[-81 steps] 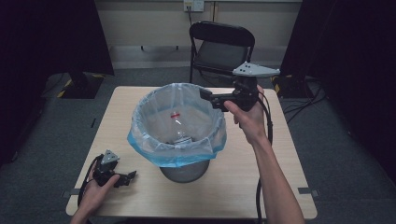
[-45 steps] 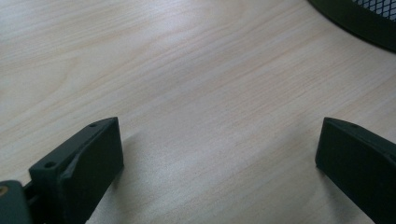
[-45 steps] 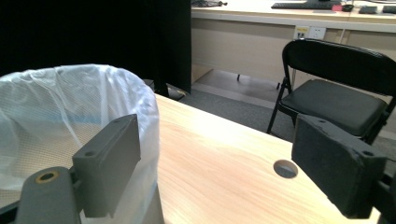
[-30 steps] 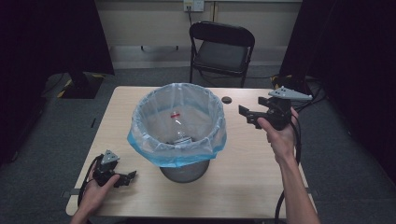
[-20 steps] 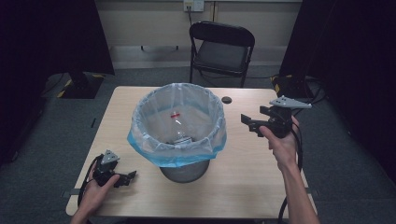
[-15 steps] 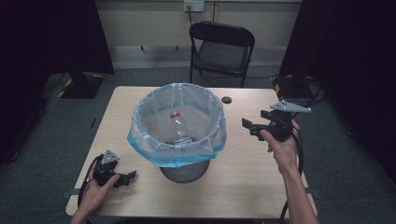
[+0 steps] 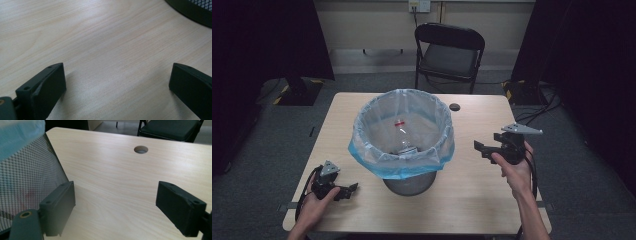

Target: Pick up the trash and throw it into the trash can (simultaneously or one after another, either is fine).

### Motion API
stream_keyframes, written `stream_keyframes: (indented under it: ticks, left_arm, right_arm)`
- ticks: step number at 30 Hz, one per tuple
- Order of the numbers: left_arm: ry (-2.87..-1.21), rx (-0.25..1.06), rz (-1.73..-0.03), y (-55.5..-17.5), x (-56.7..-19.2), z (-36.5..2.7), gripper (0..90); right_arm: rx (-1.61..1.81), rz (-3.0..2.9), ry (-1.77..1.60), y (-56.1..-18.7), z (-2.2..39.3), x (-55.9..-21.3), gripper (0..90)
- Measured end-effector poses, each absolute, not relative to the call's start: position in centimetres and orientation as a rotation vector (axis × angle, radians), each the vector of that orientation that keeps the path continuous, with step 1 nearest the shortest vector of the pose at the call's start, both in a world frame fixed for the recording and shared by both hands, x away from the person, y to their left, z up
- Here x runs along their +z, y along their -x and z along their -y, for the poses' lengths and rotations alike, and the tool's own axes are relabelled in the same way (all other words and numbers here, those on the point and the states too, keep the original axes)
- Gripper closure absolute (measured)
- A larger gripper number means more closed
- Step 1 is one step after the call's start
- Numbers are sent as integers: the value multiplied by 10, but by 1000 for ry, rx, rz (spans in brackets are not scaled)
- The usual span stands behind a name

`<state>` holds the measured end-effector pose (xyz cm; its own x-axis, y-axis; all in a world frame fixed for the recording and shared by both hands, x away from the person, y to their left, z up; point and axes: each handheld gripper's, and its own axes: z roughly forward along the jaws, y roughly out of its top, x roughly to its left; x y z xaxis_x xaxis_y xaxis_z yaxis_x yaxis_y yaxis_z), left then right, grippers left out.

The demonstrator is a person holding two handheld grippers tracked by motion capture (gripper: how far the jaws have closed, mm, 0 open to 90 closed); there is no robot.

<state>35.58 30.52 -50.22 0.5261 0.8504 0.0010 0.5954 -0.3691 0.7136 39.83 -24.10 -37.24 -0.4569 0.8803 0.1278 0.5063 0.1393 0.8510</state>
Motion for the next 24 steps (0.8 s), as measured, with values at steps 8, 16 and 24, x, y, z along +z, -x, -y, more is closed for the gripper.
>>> stream_keyframes:
  ticks: [8,16,24]
  left_arm:
    - [-2098,492,-1170,-356,-502,-305,3]
    - [-2098,492,-1170,-356,-502,-305,3]
    - [-2099,492,-1171,-356,-502,-305,3]
  right_arm:
    - [1200,-2036,-1365,-396,249,-393,151]
    - [1149,-2064,-1397,-393,252,-412,151]
    - [1063,-2086,-1426,-389,255,-430,152]
